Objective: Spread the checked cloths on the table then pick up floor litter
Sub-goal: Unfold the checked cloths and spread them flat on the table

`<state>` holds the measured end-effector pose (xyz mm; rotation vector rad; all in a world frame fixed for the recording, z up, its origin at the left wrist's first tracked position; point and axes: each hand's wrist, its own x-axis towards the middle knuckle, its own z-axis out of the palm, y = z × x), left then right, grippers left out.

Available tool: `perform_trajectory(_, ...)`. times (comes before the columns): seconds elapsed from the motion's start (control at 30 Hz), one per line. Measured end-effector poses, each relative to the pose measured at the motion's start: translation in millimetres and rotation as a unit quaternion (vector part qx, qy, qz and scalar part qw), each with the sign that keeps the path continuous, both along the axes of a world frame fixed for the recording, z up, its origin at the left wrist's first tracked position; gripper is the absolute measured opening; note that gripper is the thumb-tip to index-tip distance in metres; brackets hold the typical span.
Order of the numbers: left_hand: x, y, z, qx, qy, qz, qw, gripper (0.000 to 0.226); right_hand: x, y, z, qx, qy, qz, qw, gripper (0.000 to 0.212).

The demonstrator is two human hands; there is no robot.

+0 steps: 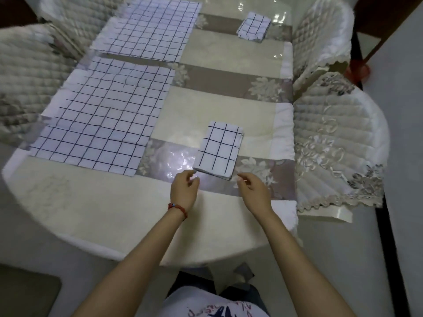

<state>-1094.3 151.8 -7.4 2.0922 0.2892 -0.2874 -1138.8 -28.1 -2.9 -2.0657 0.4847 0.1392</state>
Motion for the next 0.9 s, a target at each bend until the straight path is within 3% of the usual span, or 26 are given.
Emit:
perform_trajectory(0.13, 43, -18, -11, 0.076, -0.001, -0.024, 0.997, 0.037, 31, 2, -6, -0.046, -0.014, -0.031, 0.998, 0.025)
perform_trajectory(0.33, 80, -42, -14, 0.053, 0.040, -0.020, 0.998, 0.041, 45, 6, -14, -0.058, 0.001, -0.040, 0.997, 0.028)
perform_trajectory(0.5, 92, -41, -15, 0.068, 0.062, -0.031, 0.995, 0.017, 46, 3, -11, -0.022, 0.010, -0.057, 0.998, 0.032)
perform_trajectory(0.67, 82, -27, -7, -0.005, 0.014, -0.052, 0.999, 0.009, 53, -2, -9, 0.063, 0.026, -0.151, 0.986, 0.035)
perform_trajectory(0.83, 64, -6, 6, -0.112, -0.009, -0.078, 0.991, 0.019, 63, -4, -1, 0.172, 0.033, -0.214, 0.961, 0.051)
perform_trajectory(0.9, 57, 3, 11, -0.141, -0.007, -0.088, 0.986, 0.020, 68, -6, 6, 0.234, 0.041, -0.223, 0.946, 0.036)
